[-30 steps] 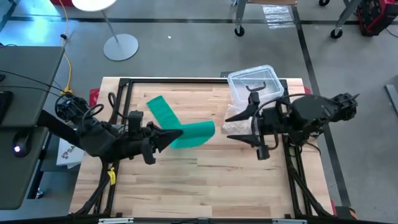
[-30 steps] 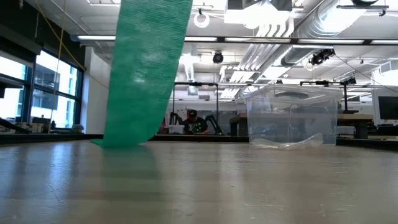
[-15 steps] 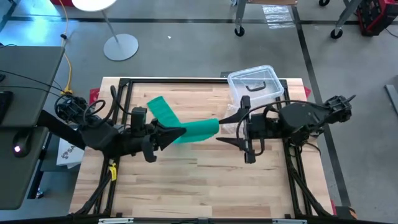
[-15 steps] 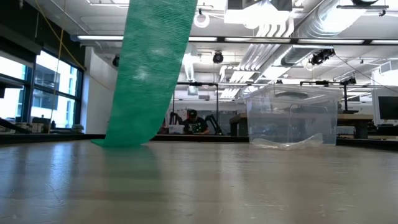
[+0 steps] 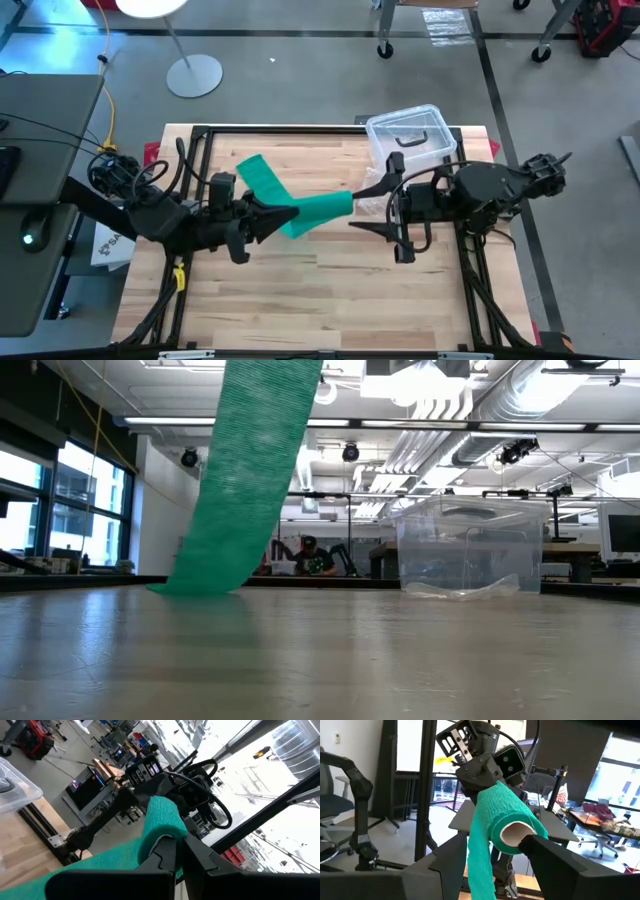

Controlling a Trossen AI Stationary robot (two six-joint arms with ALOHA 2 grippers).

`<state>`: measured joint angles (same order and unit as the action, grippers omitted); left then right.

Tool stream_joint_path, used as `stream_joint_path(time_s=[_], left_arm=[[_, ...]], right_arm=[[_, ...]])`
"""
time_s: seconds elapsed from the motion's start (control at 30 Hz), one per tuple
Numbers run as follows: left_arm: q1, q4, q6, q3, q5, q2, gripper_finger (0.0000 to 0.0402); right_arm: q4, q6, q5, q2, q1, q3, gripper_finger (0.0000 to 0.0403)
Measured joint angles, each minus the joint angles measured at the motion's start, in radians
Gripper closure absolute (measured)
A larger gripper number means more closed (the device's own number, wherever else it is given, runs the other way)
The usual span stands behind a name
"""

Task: Roll bandage
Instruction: Roll the green bandage

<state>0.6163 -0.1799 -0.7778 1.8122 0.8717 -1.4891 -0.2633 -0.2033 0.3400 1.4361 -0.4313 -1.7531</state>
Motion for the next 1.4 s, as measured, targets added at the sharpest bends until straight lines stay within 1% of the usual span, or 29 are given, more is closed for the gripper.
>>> stream_joint_path(time_s=[0.13, 0.33, 0.43, 0.57, 0.63, 0.77, 0.83, 0.97, 1.03, 1.17, 1.3, 1.4], left_arm=[[0.002, 0.0, 0.025, 0.0, 0.001, 0.0, 0.0396], [0.006, -0.001, 0.096, 0.0, -0.008, 0.0, 0.0396], [0.007, -0.002, 0.109, 0.0, -0.024, 0.001, 0.0396], [0.007, -0.003, 0.119, 0.0, -0.028, 0.001, 0.0396], [0.007, -0.002, 0.127, 0.0, -0.029, 0.001, 0.0396], [0.006, 0.012, 0.148, -0.001, -0.042, 0.001, 0.0396], [0.006, 0.016, 0.154, -0.001, -0.046, 0.001, 0.0396], [0.007, 0.016, 0.154, -0.001, -0.051, 0.001, 0.0396], [0.006, 0.016, 0.153, -0.001, -0.054, 0.002, 0.0396], [0.007, 0.024, 0.154, -0.001, -0.054, 0.002, 0.0396], [0.008, 0.027, 0.154, -0.001, -0.058, 0.002, 0.0396], [0.008, 0.03, 0.154, -0.001, -0.067, 0.002, 0.0396]], right_arm=[[0.007, 0.037, 0.034, -0.005, -0.009, 0.0, 0.0202], [0.021, 0.199, -0.045, -0.013, -0.009, 0.0, 0.0202], [0.03, 0.246, -0.083, -0.013, -0.013, 0.0, 0.0202], [0.023, 0.275, -0.09, -0.013, -0.014, 0.0, 0.0202], [0.016, 0.286, -0.08, -0.013, -0.014, 0.0, 0.0202], [0.017, 0.324, -0.021, -0.011, -0.012, 0.0, 0.0202], [0.016, 0.326, -0.024, -0.008, -0.012, 0.0, 0.0202], [0.021, 0.261, -0.089, 0.016, -0.008, -0.001, 0.0202], [0.019, 0.234, -0.068, 0.03, -0.009, -0.001, 0.0202], [0.024, 0.221, 0.03, 0.053, -0.008, -0.002, 0.0202], [0.03, 0.215, 0.034, 0.056, -0.008, -0.002, 0.0203], [0.037, 0.18, 0.022, 0.05, -0.008, -0.001, 0.0215]])
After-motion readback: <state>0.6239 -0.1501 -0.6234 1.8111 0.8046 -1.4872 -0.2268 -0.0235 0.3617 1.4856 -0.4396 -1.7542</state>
